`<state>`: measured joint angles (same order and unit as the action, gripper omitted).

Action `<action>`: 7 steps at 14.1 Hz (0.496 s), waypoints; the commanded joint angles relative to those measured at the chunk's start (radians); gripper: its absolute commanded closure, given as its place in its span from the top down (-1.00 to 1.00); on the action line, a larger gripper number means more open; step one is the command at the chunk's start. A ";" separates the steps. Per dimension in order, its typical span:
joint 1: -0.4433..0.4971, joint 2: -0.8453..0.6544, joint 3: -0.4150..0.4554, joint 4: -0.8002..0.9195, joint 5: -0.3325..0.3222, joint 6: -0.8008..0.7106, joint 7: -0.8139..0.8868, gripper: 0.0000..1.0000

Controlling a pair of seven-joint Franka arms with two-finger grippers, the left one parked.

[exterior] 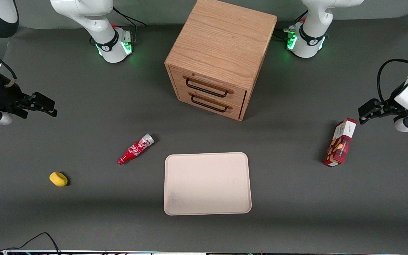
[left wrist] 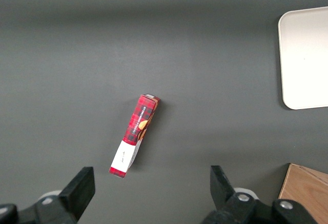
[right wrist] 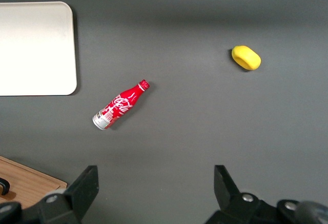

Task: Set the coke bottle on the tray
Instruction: 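Move the right gripper down over the red Coca-Cola bottle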

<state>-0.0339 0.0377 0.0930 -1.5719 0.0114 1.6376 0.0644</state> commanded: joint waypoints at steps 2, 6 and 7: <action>-0.003 0.010 0.001 -0.020 0.045 0.013 0.032 1.00; 0.006 0.039 0.060 -0.079 0.121 0.071 0.404 1.00; 0.008 0.054 0.079 -0.082 0.105 0.077 0.507 1.00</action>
<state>-0.0327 0.0737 0.1308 -1.6367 0.1141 1.6879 0.3914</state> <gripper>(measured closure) 0.000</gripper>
